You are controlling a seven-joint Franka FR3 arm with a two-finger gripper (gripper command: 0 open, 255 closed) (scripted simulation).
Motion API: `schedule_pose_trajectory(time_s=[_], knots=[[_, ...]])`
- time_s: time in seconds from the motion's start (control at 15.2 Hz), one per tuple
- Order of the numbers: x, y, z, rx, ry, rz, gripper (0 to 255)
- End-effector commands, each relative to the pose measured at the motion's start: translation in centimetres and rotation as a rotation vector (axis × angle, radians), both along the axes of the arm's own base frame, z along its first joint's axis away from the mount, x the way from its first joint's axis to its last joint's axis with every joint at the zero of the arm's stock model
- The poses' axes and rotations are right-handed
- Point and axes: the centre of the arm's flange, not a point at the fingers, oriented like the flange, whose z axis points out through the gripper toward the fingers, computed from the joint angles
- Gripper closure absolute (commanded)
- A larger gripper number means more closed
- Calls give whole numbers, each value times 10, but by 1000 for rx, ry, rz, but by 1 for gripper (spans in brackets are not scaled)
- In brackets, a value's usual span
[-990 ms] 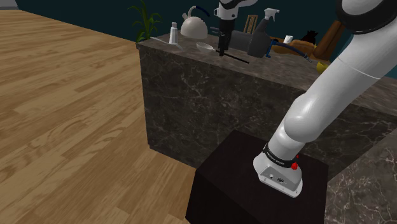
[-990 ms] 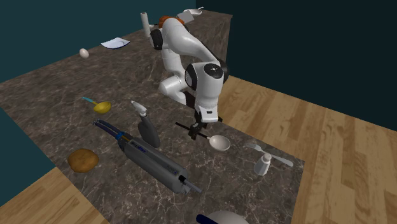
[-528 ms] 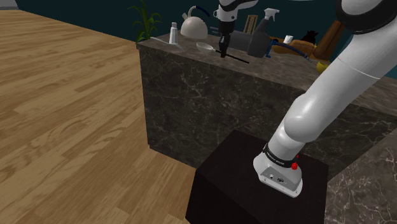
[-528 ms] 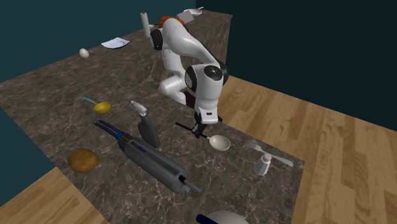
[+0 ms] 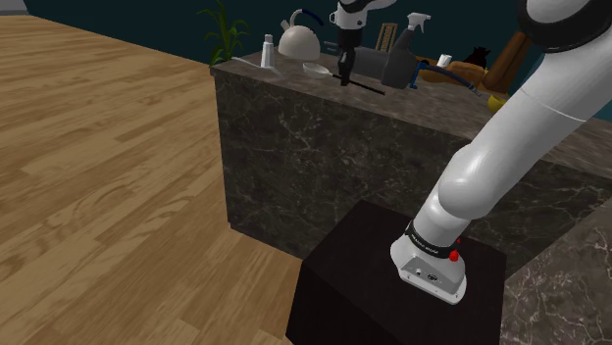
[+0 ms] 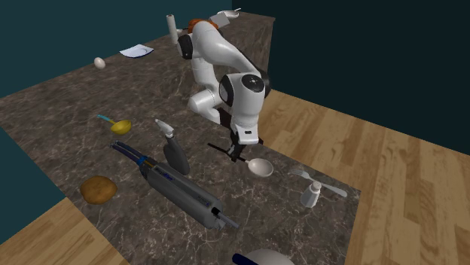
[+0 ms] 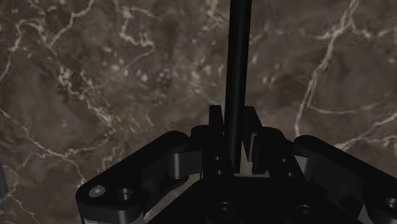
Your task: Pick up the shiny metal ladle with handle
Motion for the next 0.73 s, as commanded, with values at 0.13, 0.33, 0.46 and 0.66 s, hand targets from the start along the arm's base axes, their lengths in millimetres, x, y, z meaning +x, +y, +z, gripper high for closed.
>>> schedule_pose_trajectory(time_s=[0.13,0.33,0.46,0.66], knots=[[0,-1,21,0,0,0,255],[0,-1,37,0,0,0,255],[0,-1,47,0,0,0,255],[0,-1,63,0,0,0,255]])
